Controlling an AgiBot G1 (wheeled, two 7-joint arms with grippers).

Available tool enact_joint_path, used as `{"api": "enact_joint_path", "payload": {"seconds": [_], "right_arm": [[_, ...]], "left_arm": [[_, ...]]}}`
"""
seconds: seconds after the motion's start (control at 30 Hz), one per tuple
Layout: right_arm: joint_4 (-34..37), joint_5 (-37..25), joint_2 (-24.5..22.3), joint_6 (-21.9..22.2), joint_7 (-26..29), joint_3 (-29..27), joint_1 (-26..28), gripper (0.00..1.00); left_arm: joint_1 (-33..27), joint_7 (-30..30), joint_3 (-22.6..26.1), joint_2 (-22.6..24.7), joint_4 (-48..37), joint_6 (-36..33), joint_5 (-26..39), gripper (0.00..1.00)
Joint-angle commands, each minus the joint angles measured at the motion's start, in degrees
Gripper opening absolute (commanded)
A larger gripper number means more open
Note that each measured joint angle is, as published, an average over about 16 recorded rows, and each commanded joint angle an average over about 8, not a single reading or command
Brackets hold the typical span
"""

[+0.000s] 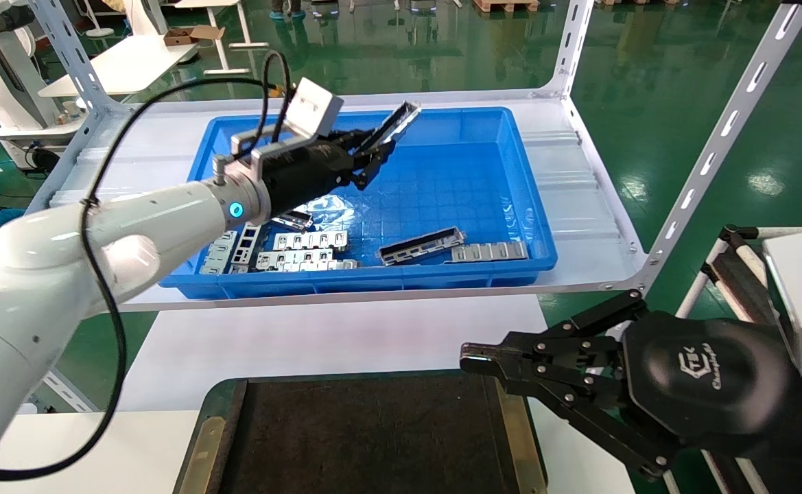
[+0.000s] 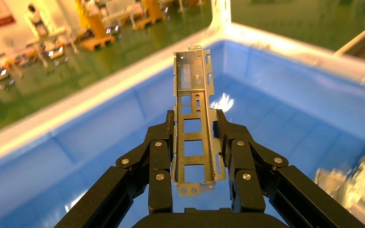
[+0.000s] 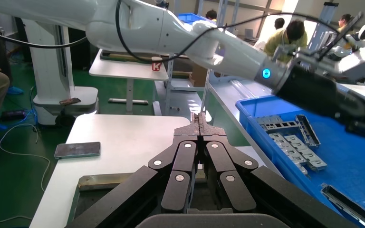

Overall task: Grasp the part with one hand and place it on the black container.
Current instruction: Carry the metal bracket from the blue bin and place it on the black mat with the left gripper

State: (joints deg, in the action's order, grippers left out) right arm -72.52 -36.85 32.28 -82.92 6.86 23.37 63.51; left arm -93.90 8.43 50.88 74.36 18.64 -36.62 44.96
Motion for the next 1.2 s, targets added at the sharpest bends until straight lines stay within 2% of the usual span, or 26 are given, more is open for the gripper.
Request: {"api": "enact_joint_path", "payload": {"seconds": [0.03,0.37,0.67,0.87,1.2], "right_arm": [[0.0,0.0,0.0,0.0,0.0,0.0,0.0,0.0],[0.0,0.0,0.0,0.0,0.0,0.0,0.0,0.0],[0.0,0.0,0.0,0.0,0.0,0.01,0.0,0.0],[0.0,0.01,0.0,0.0,0.0,0.01,0.0,0.0],[0.0,0.01,0.0,0.0,-0.01,0.01,0.0,0.0]], "left_arm": [[-0.63,1.89,-1.05,-0.55,-0.48,-2.47,-1.11,0.0],[0.07,3.62,-3.82,-6.99,2.22,-17.7,-5.56,0.0],[5.8,-0.2,-3.58,-15.37,14.46,-26.14,-7.22,0.0],[12.01,-4.45,-3.19,-21.5,27.86,-25.56,-8.43,0.0],[23.8,-11.09,-1.29,-30.69,50.52,-15.8,-8.62,0.0]]}}
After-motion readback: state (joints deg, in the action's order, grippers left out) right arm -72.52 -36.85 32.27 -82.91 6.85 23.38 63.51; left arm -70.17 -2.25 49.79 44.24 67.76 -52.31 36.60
